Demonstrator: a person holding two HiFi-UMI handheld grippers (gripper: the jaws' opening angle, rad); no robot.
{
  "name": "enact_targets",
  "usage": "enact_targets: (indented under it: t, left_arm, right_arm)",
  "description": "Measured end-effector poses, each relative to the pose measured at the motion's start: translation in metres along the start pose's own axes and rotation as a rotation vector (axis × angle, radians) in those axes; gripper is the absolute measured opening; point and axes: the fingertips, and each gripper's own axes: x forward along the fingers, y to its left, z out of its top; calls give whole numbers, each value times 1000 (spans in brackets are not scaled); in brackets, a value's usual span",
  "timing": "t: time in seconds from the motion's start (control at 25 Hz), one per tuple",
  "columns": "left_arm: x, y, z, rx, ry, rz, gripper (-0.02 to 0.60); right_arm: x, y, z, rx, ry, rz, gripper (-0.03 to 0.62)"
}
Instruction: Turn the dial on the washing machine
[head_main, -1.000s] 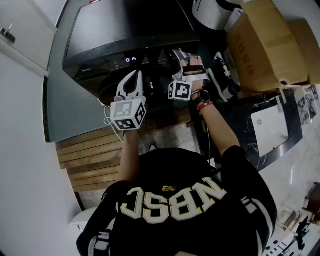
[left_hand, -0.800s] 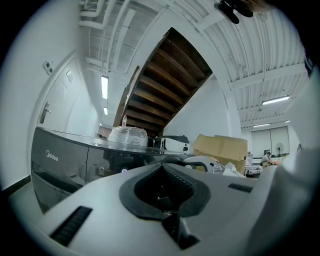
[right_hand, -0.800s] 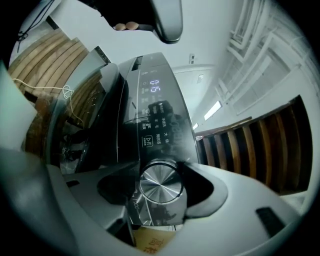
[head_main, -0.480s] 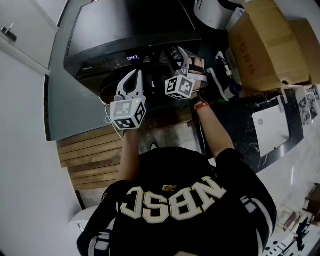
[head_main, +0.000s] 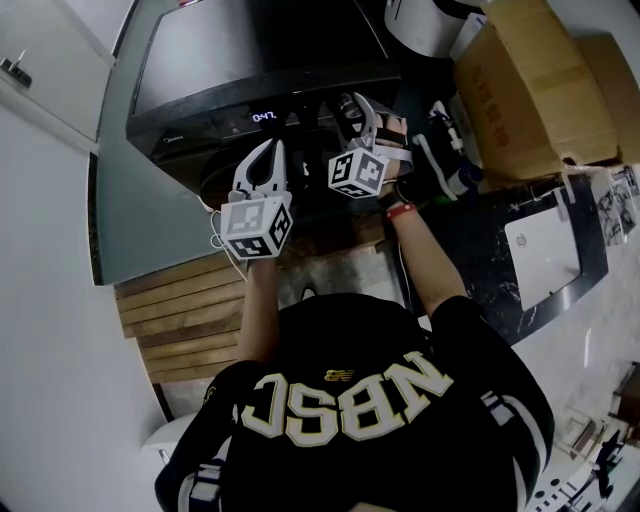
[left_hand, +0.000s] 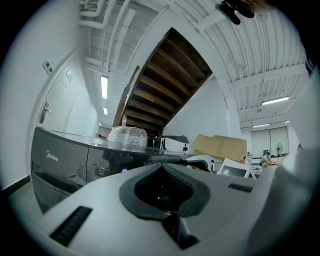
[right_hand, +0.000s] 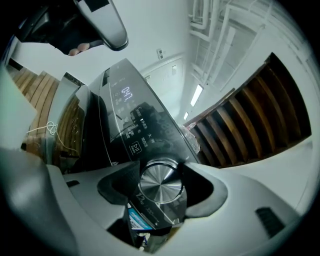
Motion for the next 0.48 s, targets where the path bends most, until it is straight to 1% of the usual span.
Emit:
enact_targets:
  t: [0.2, 0.48]
  left_arm:
    - [0, -1, -2, -1, 2, -3, 14]
    - [-2, 2, -1, -8, 0, 4, 14]
  right_arm:
    - [1, -2, -1, 68, 2, 7, 279]
    - [1, -5, -2, 199, 4, 18, 279]
